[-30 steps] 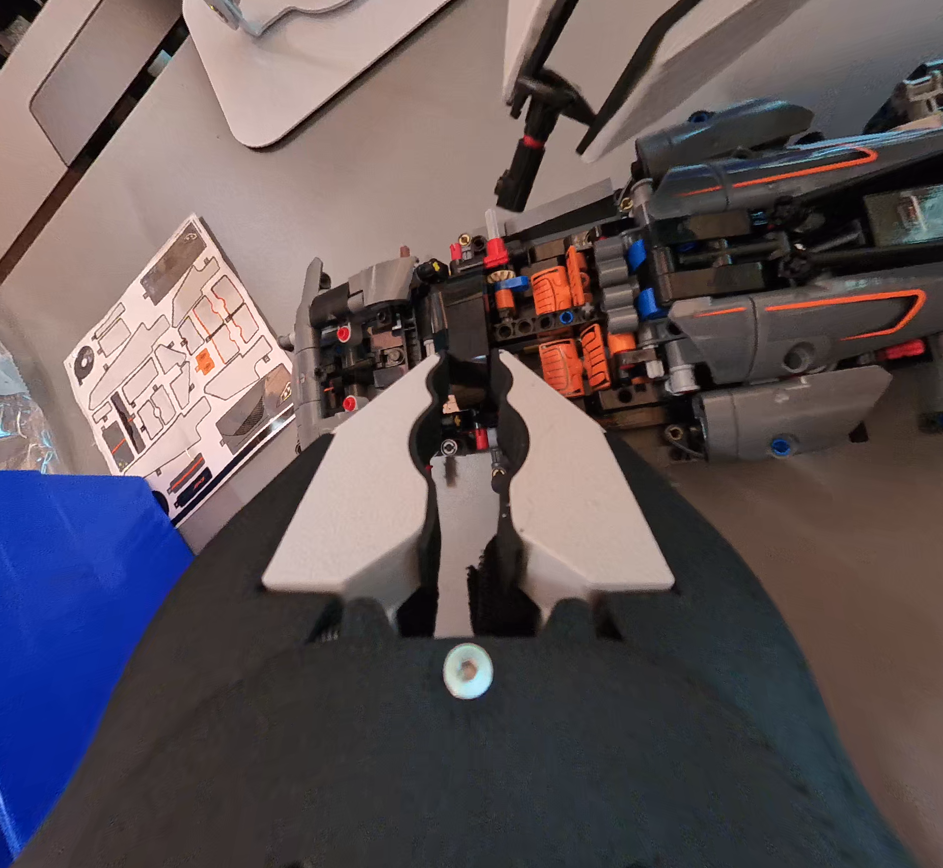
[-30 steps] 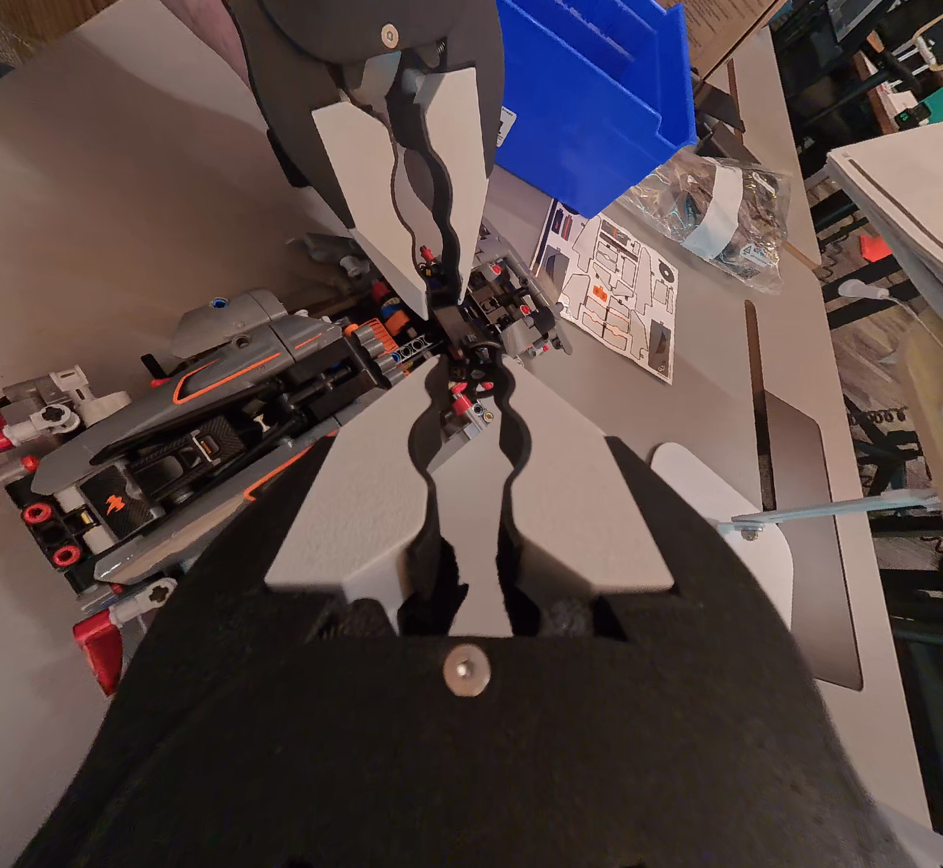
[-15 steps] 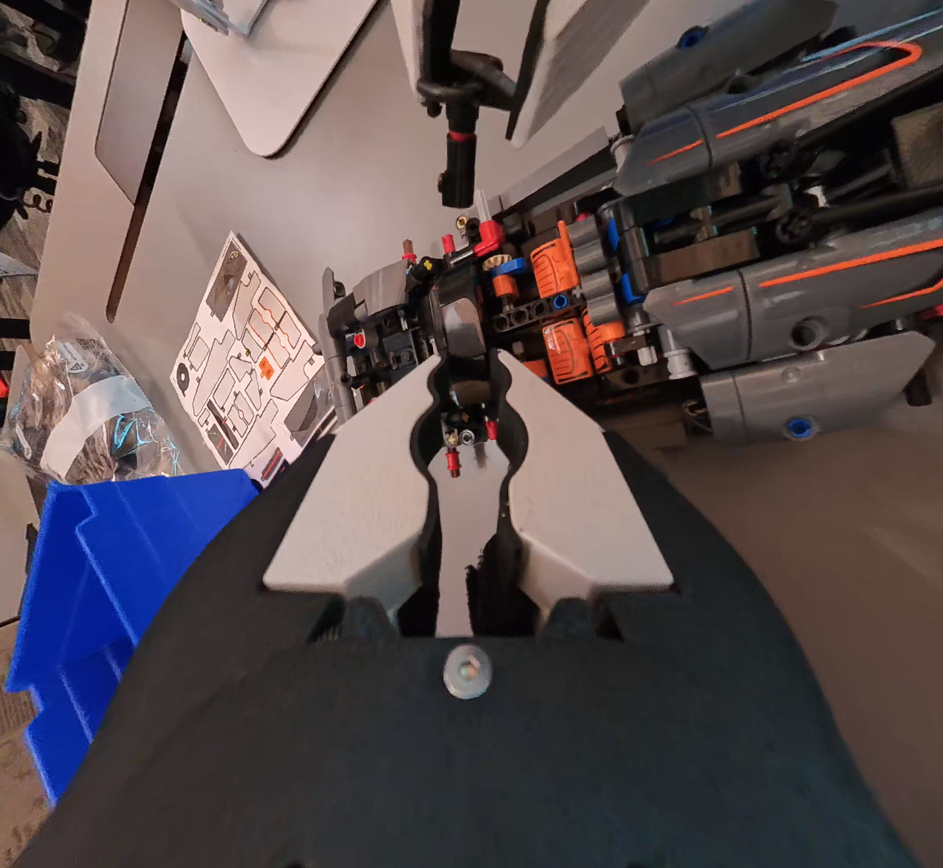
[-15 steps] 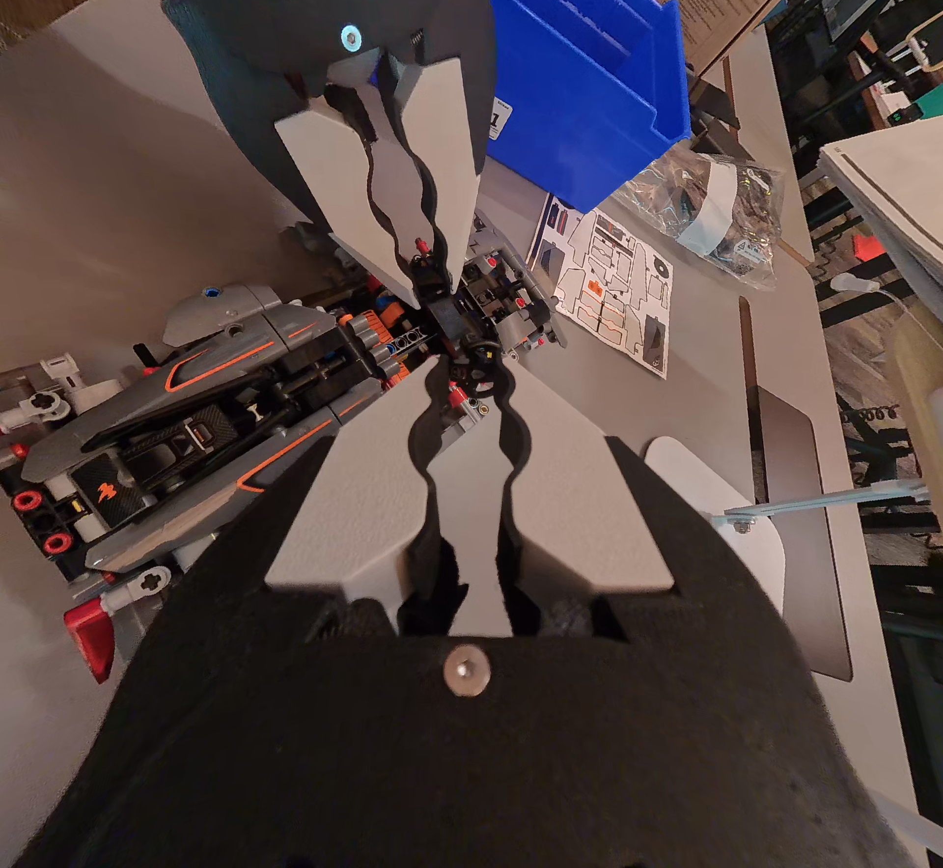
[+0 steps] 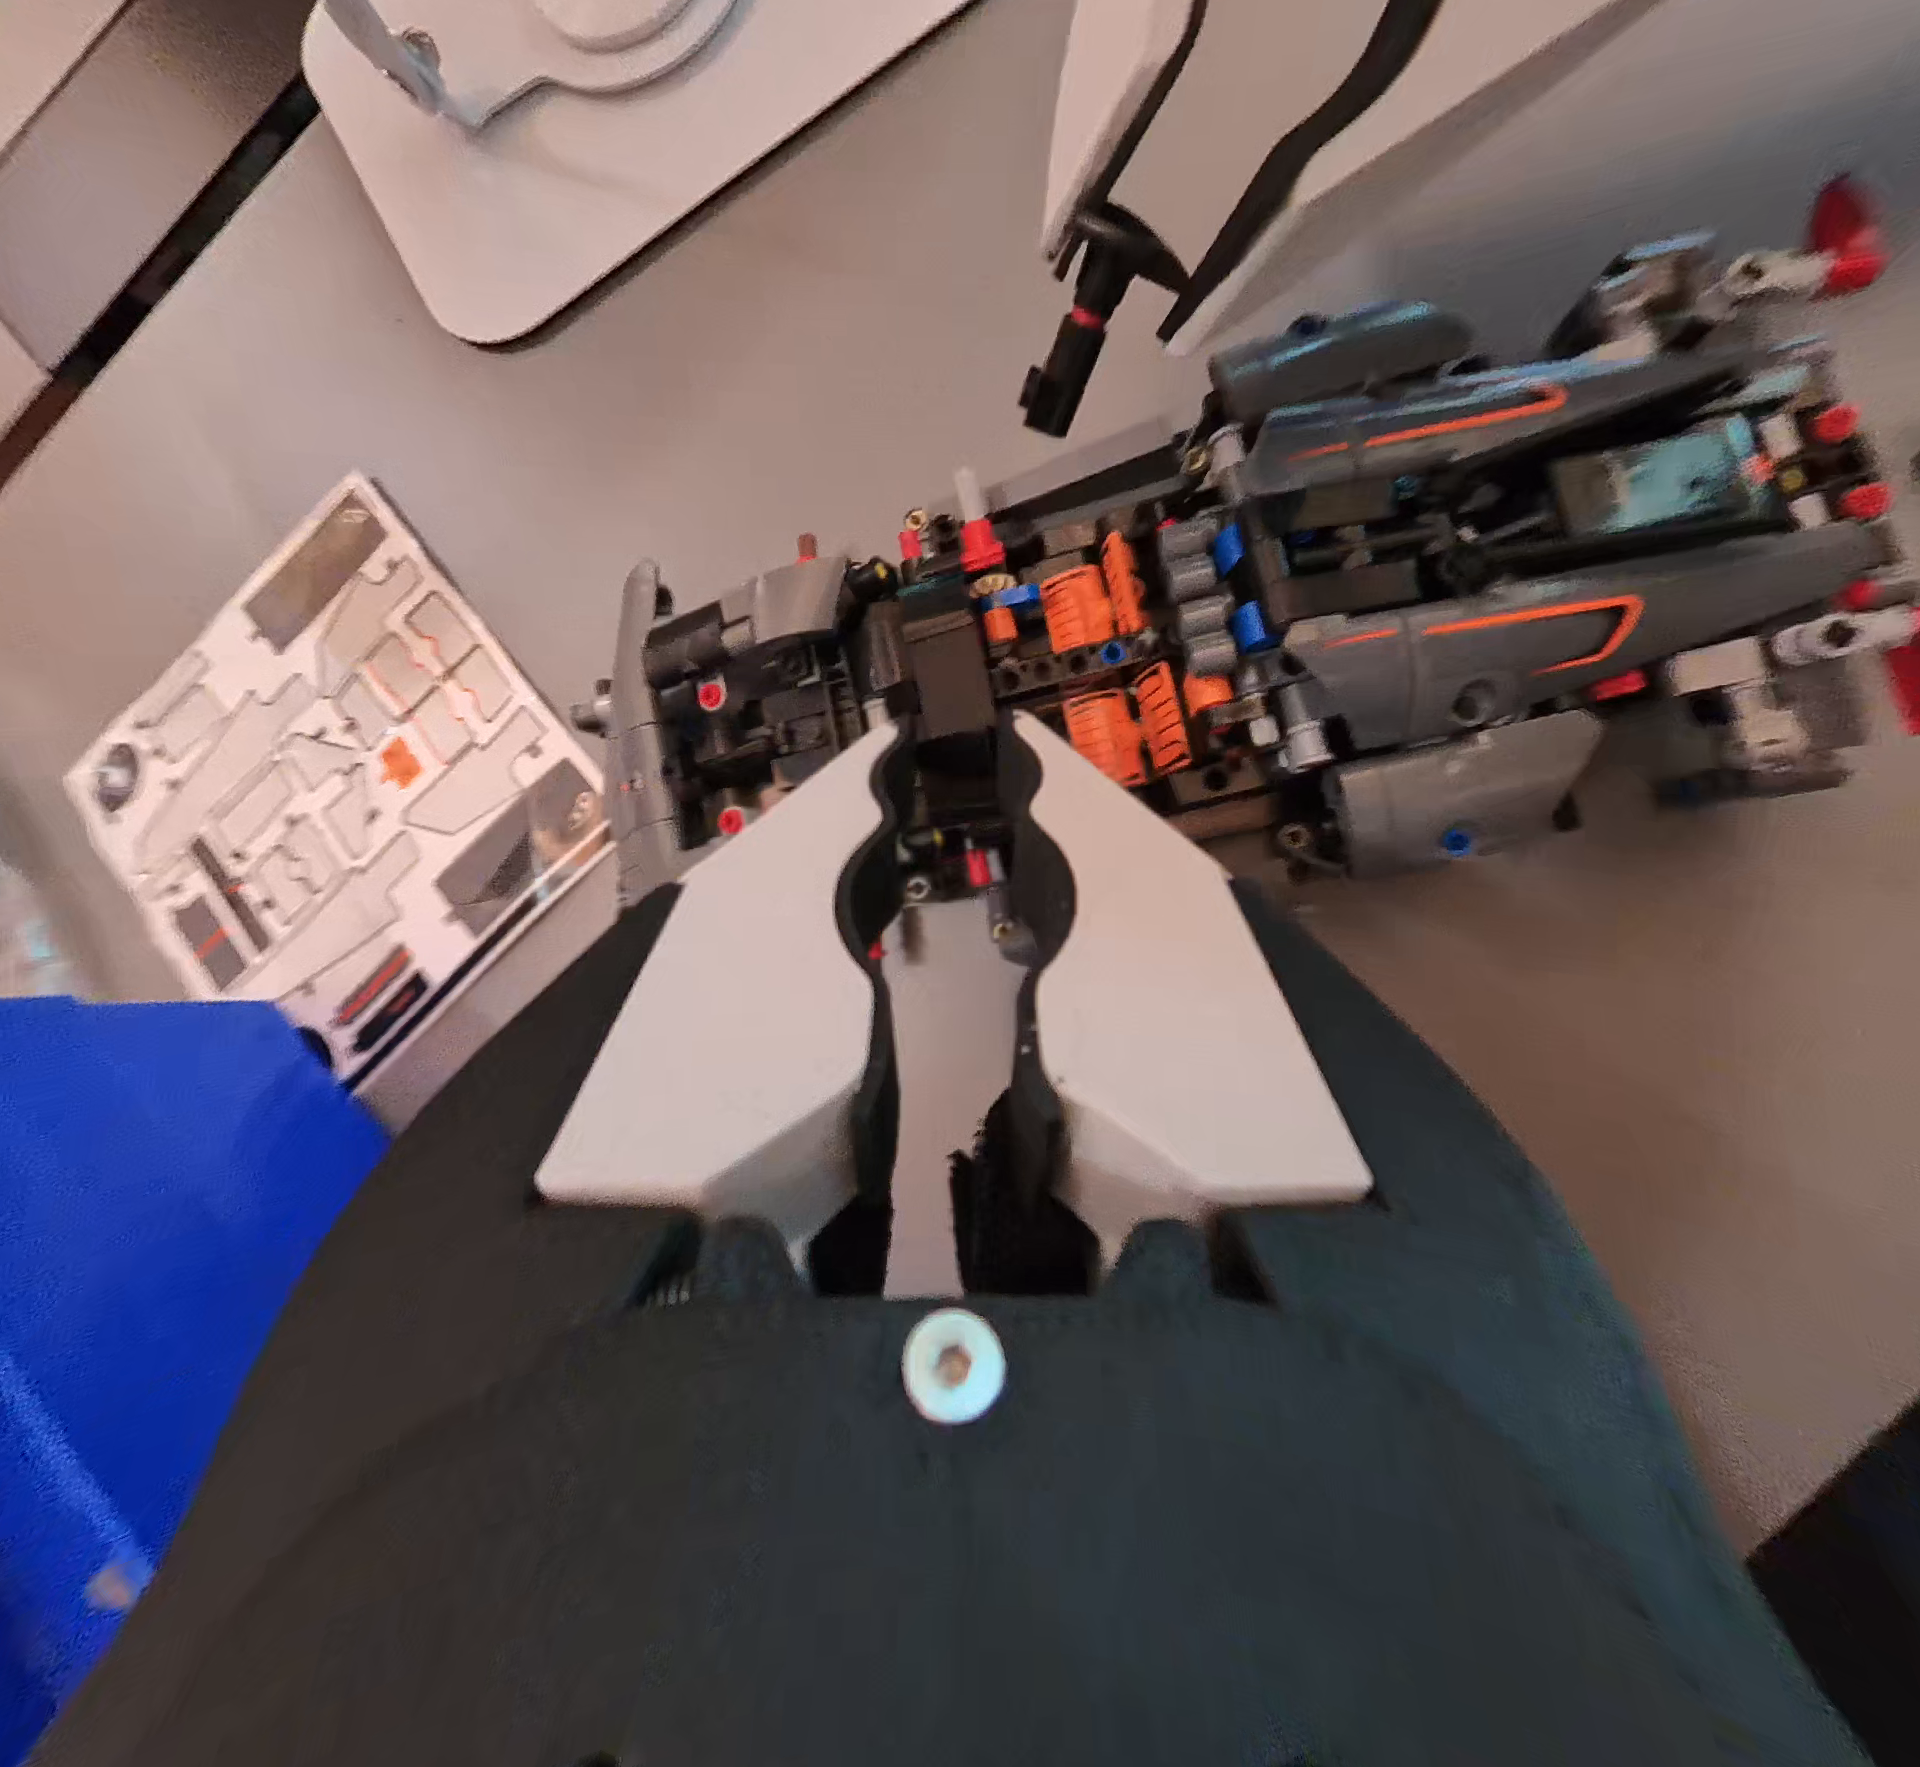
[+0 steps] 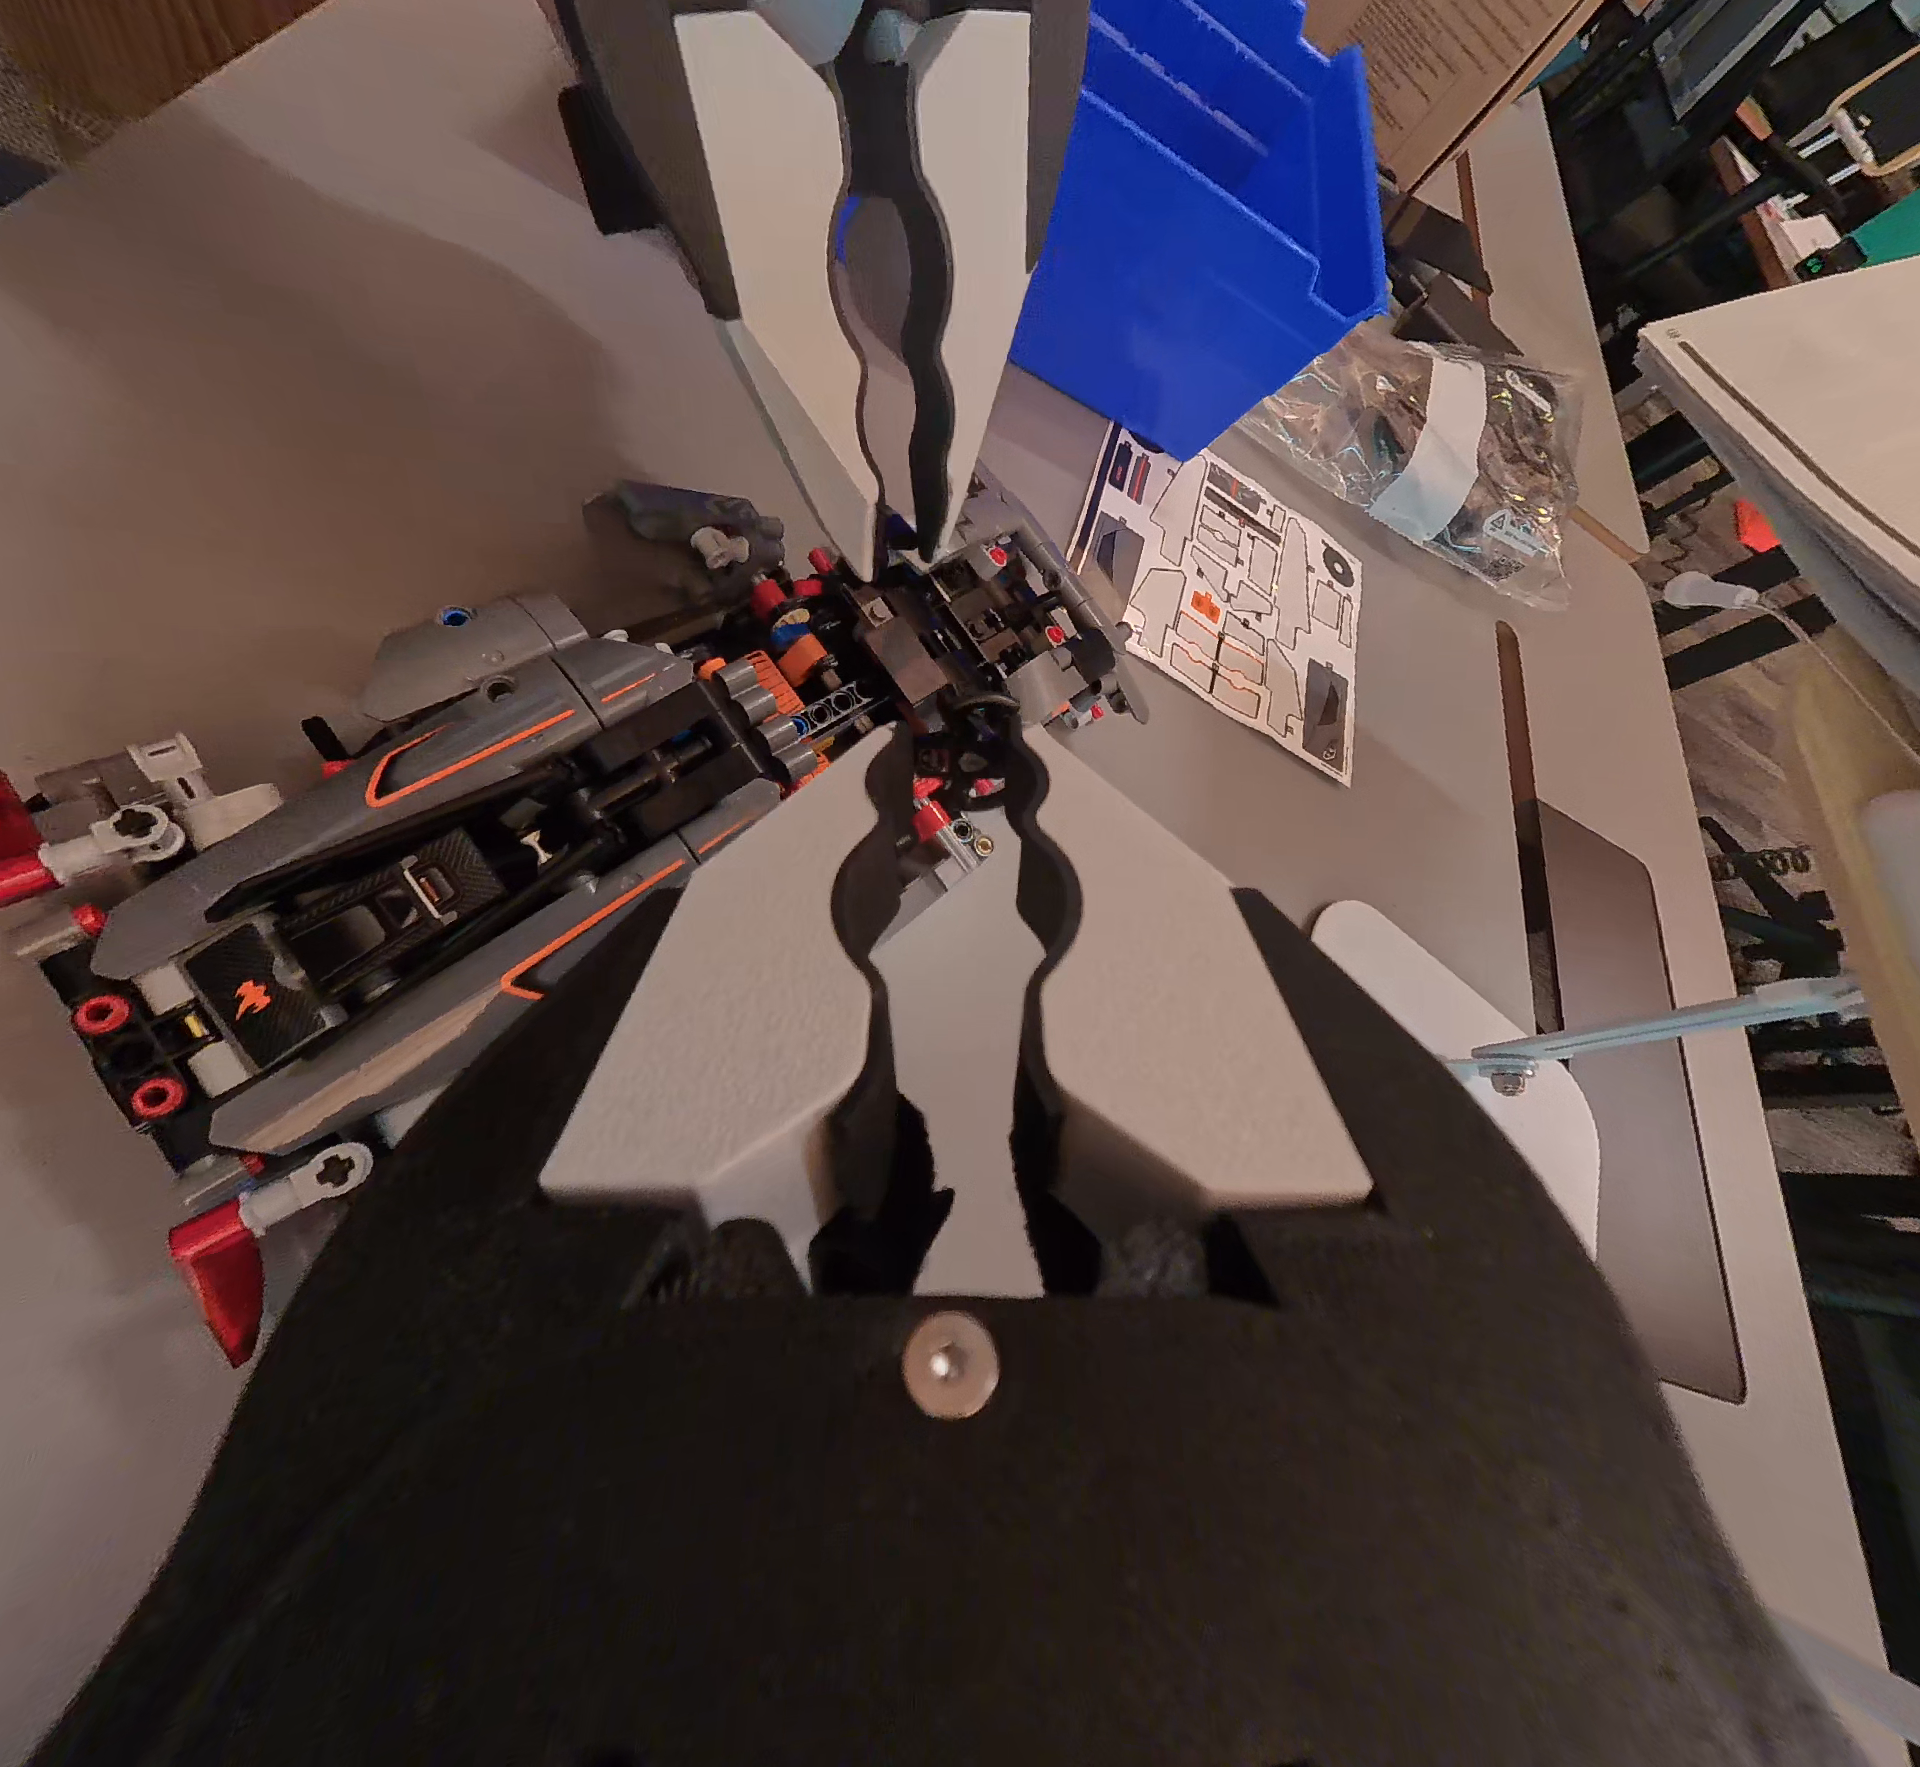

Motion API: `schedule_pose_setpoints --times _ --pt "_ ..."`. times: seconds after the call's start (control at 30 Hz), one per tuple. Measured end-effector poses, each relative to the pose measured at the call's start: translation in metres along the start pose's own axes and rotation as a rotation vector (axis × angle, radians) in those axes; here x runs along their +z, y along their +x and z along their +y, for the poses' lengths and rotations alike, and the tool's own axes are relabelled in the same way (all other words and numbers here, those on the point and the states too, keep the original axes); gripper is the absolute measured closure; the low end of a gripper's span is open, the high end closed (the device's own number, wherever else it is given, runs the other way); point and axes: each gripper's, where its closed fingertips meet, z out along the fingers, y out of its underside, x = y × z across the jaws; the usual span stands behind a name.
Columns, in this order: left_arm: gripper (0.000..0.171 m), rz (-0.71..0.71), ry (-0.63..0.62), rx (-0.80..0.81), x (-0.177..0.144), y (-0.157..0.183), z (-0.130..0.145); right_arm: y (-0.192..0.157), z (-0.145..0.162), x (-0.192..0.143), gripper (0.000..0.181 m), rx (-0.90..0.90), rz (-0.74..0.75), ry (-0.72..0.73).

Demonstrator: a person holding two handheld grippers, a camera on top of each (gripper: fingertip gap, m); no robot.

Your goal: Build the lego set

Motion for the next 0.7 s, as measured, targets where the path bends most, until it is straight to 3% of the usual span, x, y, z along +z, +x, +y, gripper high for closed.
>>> schedule_pose_setpoints --times 0.17,0.4,0.7 --pt "0.159 0.065 0.061 -0.083 -0.004 0.004 0.000 -0.001 -0.002 0.000 0.167 0.001 -0.003 0.005" --pt "0.158 0.267 0.273 -0.315 -0.014 0.004 -0.011 0.000 -0.010 -0.006 0.167 0.027 -0.013 0.051" --pt "0.158 0.337 0.342 -0.414 -0.023 0.004 -0.008 -0.006 -0.013 -0.004 0.166 0.023 -0.033 0.067"
